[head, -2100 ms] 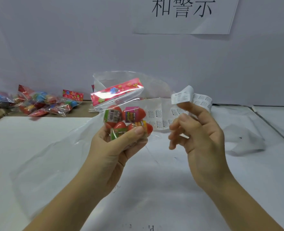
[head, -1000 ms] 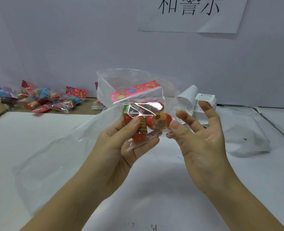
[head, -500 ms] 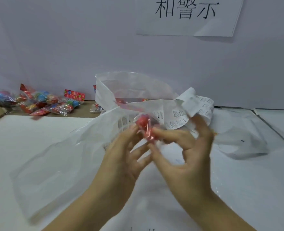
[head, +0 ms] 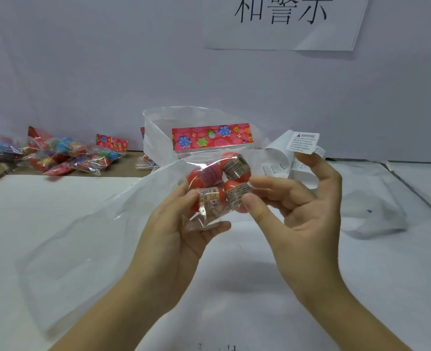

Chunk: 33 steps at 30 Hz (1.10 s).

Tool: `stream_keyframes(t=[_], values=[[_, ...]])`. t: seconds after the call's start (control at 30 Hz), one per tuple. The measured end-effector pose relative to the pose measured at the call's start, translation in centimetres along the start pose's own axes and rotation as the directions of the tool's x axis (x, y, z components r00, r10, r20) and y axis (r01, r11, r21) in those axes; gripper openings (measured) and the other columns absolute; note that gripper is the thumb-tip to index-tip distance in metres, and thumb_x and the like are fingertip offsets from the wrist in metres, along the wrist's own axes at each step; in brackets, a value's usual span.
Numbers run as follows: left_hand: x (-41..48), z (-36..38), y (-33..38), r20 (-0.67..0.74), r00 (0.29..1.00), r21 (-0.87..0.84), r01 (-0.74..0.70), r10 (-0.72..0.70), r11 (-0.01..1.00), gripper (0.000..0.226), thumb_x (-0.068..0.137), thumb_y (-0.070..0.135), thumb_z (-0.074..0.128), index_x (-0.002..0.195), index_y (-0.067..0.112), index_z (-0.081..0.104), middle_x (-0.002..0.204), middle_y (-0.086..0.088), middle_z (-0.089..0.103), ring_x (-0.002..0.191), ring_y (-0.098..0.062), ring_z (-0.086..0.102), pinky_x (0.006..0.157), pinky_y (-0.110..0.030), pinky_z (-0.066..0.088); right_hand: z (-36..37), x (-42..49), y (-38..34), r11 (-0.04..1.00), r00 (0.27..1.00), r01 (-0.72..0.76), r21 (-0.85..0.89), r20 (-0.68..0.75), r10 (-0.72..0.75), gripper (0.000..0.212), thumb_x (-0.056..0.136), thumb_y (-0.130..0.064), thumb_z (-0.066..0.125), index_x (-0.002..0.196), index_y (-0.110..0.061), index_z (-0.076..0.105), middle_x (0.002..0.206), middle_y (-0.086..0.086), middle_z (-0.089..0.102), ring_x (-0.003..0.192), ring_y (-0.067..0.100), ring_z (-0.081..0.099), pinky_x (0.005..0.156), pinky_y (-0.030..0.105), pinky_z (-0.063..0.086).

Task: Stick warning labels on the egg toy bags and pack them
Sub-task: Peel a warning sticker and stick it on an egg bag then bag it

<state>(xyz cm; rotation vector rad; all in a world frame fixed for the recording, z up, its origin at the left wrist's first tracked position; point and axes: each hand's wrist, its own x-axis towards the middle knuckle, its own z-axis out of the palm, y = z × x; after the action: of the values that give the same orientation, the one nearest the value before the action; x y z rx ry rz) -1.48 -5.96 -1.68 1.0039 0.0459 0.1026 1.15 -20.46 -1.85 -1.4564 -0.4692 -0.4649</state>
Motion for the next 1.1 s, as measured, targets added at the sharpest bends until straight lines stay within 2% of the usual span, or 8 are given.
stream_keyframes(t=[0.2,0.3,0.47,0.53,0.67,0.8,0.9,1.1], values=[[0.0,0.0,-0.2,0.004,1.000,-0.001,0.011,-0.011,1.000,0.036,0.074,0.025,0.057,0.103,0.016,0.077,0.108,-0.013,0.074,0.092,-0.023,0.072,0.064,-0.030,0.060,-0.2,-0.1,-0.1,0.998,1.000,-0.004,0.056,-0.021,0.005,0.074,0.073,-0.005,0.079,0.121,-0.046,0.040,0.089,0.005,0.073,0.085,0.027,0.070,0.089,0.038,0.055],[0.1,-0.1,0.0,0.006,1.000,-0.023,0.027,-0.027,0.999,0.037,0.070,0.025,0.070,0.104,0.014,0.076,0.109,-0.015,0.072,0.091,-0.023,0.071,0.064,-0.030,0.059,-0.1,0.0,-0.2,0.996,0.999,-0.037,0.083,-0.006,0.038,0.073,0.071,-0.009,0.078,0.123,-0.042,0.038,0.088,0.005,0.072,0.085,0.026,0.070,0.088,0.035,0.055],[-0.1,0.1,-0.1,0.014,0.997,0.257,-0.075,0.074,0.963,0.073,0.050,0.025,0.090,0.117,0.019,0.062,0.100,-0.007,0.075,0.090,-0.022,0.073,0.067,-0.025,0.057,0.4,-0.4,-0.4,0.992,0.998,-0.055,0.118,0.025,0.052,0.078,0.072,-0.003,0.076,0.125,-0.042,0.035,0.085,0.005,0.070,0.083,0.020,0.069,0.084,0.027,0.054],[-0.2,0.3,-0.2,-0.004,0.994,0.286,-0.101,0.107,0.953,0.076,0.050,0.025,0.091,0.120,0.022,0.059,0.100,-0.007,0.076,0.091,-0.025,0.074,0.068,-0.028,0.059,0.5,-0.5,-0.4,0.989,0.998,-0.067,0.129,0.011,0.066,0.080,0.071,-0.002,0.079,0.126,-0.039,0.035,0.084,0.006,0.070,0.081,0.020,0.069,0.082,0.024,0.053],[-0.1,0.2,0.3,-0.005,0.998,0.210,-0.057,0.060,0.976,0.082,0.051,0.021,0.093,0.125,0.018,0.057,0.101,-0.011,0.075,0.090,-0.028,0.074,0.068,-0.029,0.059,0.5,-0.1,-0.7,0.969,0.984,-0.171,0.180,-0.012,0.176,0.077,0.061,-0.019,0.081,0.123,-0.037,0.039,0.084,0.006,0.073,0.076,0.019,0.071,0.074,0.020,0.054],[-0.1,0.1,0.5,-0.004,0.999,0.171,-0.050,0.052,0.984,0.078,0.056,0.020,0.090,0.127,0.015,0.057,0.103,-0.012,0.075,0.089,-0.028,0.074,0.068,-0.029,0.059,0.3,0.2,-1.0,0.938,0.970,-0.241,0.247,0.030,0.242,0.072,0.058,-0.018,0.078,0.121,-0.031,0.044,0.083,0.004,0.075,0.073,0.013,0.072,0.068,0.016,0.053],[0.0,0.0,0.5,0.001,0.999,0.143,-0.053,0.053,0.988,0.074,0.055,0.025,0.080,0.126,0.016,0.058,0.105,-0.011,0.075,0.090,-0.028,0.074,0.068,-0.030,0.059,0.4,0.2,-0.9,0.924,0.968,-0.245,0.295,0.016,0.252,0.072,0.058,-0.014,0.077,0.120,-0.030,0.044,0.083,0.006,0.075,0.073,0.013,0.072,0.068,0.018,0.054],[0.4,-0.5,1.1,-0.008,0.999,0.056,-0.046,0.047,0.997,0.067,0.064,0.023,0.074,0.127,0.009,0.058,0.109,-0.014,0.073,0.093,-0.028,0.074,0.067,-0.028,0.059,-0.2,0.9,-0.7,0.935,0.974,-0.178,0.307,-0.083,0.212,0.064,0.062,-0.014,0.077,0.114,-0.033,0.045,0.082,0.003,0.076,0.071,0.013,0.070,0.071,0.021,0.055]])
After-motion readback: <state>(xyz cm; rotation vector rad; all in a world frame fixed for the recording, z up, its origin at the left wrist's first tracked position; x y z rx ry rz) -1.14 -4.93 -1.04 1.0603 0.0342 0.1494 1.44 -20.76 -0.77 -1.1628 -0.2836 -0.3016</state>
